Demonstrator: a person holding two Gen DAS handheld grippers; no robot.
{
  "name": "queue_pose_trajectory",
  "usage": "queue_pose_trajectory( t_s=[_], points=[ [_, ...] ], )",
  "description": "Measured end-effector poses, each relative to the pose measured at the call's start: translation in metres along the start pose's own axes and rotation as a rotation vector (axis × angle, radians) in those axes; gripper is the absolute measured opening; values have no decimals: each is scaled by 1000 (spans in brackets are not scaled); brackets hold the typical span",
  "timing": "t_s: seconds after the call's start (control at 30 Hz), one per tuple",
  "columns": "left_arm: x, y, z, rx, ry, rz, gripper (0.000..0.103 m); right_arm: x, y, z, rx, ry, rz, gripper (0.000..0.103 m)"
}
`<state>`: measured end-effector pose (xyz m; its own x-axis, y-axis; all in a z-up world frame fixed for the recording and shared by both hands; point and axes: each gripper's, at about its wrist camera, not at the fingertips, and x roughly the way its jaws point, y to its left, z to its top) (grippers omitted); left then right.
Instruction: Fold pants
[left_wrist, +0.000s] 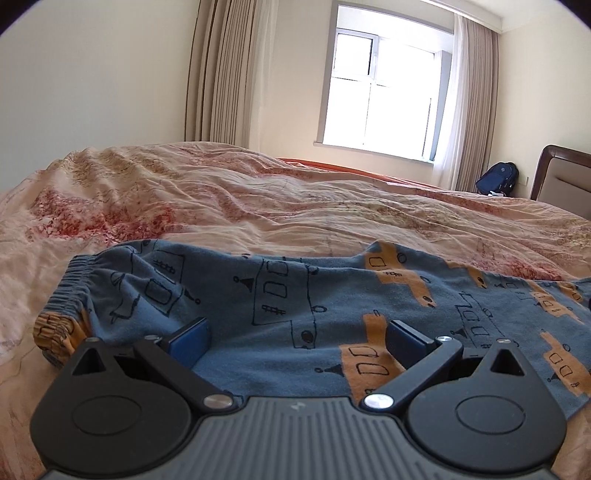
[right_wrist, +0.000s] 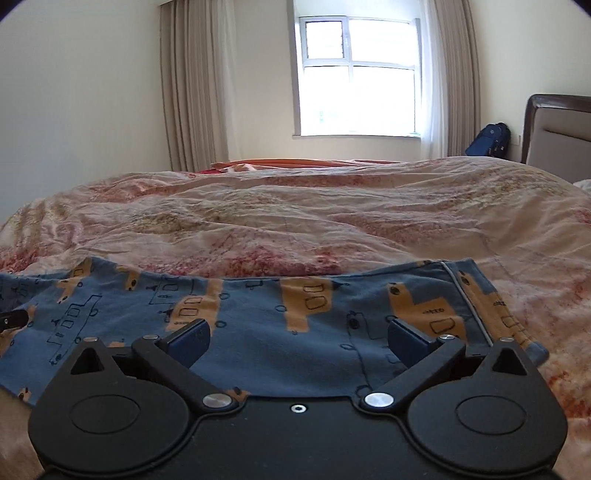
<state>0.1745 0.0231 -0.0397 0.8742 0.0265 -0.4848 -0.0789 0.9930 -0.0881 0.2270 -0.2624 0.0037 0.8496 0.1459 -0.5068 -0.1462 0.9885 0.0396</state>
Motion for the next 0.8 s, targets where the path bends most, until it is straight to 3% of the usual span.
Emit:
queue_pose_trajectory(
  t_s=[0.13,0.4,0.47,0.57,0.7,0.8],
  points=[
    [-10,18,7,1,-31,20,103,32,54,23,-133,18,119,102],
    [-31,73,17,-44,-90,158,103,109,177,62,-383,46,338,102],
    [-38,87,17,-69,-94,184,103,130,198,65,-428,69,337,102],
    [-46,106,13,-121,-85,202,103,152,214,62,-486,70,249,102],
    [-45,126,2,-238,-55,141,103,162,202,59,-415,61,207,102],
    [-42,137,-5,-370,-33,-14,103,153,194,59,-388,48,214,102]
  ],
)
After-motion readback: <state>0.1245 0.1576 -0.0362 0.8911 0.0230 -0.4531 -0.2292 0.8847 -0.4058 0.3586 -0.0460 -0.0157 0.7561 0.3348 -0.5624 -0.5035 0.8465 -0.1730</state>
